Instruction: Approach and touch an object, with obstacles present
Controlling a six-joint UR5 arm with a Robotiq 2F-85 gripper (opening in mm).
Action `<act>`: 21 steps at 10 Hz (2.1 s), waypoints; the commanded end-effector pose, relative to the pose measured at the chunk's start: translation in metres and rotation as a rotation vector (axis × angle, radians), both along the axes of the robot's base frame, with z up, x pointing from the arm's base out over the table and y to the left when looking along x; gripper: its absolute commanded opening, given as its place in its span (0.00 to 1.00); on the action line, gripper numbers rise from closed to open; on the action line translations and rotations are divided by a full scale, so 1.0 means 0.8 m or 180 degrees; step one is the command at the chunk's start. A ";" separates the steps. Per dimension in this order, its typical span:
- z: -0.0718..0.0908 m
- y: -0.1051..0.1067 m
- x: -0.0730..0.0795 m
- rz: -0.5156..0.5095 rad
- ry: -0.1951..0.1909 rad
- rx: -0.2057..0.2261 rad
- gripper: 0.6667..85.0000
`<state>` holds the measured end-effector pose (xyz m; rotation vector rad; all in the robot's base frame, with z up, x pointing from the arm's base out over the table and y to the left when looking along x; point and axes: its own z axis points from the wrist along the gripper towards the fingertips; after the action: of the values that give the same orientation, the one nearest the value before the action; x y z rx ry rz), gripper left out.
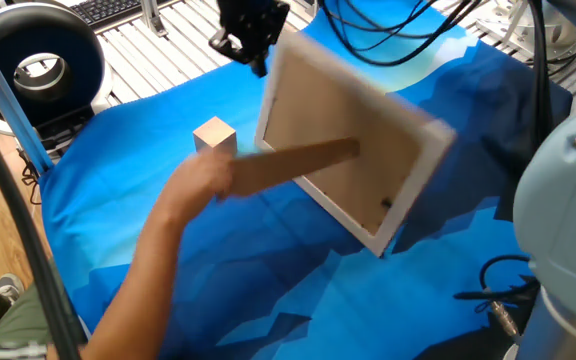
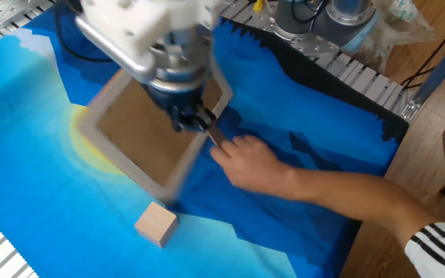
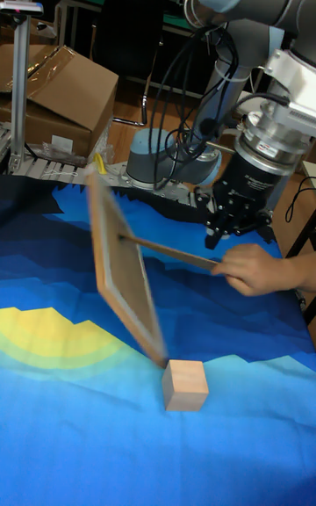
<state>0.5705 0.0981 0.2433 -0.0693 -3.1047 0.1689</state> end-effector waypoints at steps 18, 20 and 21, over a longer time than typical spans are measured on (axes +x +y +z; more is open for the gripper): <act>-0.055 -0.190 -0.020 0.0320 -0.0133 -0.0130 0.00; -0.063 -0.178 -0.018 0.0282 -0.0140 0.0021 0.00; -0.071 -0.167 -0.015 0.0241 -0.0143 0.0119 0.00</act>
<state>0.5558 -0.0459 0.1997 0.0763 -3.1397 0.2205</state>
